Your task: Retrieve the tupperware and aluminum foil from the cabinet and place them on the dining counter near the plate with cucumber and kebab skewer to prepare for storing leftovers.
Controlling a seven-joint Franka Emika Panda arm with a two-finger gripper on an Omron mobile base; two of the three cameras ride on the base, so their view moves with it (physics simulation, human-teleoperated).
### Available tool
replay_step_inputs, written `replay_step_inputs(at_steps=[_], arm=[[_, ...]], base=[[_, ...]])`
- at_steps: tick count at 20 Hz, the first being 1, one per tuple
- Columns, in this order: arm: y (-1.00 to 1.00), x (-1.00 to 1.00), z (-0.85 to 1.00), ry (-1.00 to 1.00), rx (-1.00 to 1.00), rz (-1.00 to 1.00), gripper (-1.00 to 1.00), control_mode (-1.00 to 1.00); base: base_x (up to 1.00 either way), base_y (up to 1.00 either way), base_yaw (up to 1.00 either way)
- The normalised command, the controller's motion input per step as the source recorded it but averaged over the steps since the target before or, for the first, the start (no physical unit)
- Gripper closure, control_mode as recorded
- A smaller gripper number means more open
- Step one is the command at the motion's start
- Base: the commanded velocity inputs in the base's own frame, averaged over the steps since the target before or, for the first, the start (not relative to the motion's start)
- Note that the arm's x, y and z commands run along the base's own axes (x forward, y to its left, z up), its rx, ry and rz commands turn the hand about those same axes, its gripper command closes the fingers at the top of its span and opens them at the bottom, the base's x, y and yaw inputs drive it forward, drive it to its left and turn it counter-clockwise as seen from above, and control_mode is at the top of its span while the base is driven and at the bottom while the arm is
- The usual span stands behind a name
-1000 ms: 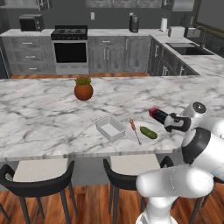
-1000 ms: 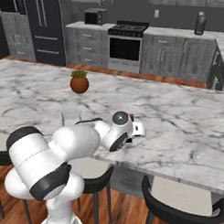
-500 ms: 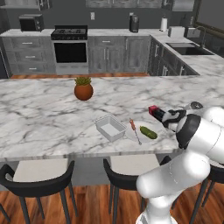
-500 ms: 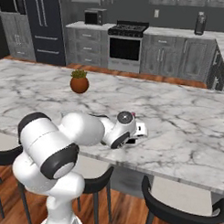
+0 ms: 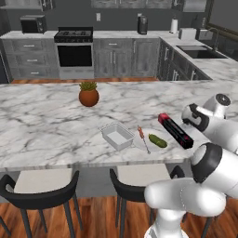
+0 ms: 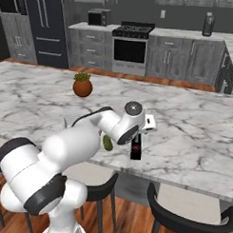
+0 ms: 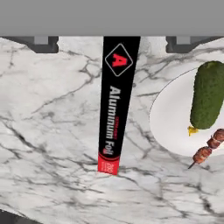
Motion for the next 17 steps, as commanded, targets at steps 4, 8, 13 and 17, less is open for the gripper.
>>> replay_step_inputs(at_steps=[4, 8, 13, 17], arm=[[0.1, -0.52, 1.0, -0.02, -0.02, 0.05, -1.0, -1.0], [0.43, -0.59, 0.98, -0.09, -0.11, 0.04, -1.0, -1.0], [0.64, -0.43, 0.86, -0.25, -0.13, 0.02, -1.0, -1.0], [0.75, -0.26, 0.59, -0.26, -0.15, 0.0, -1.0, -1.0]], base=[[0.0, 0.0, 0.0], [0.0, 0.0, 0.0], [0.0, 0.0, 0.0], [0.0, 0.0, 0.0]])
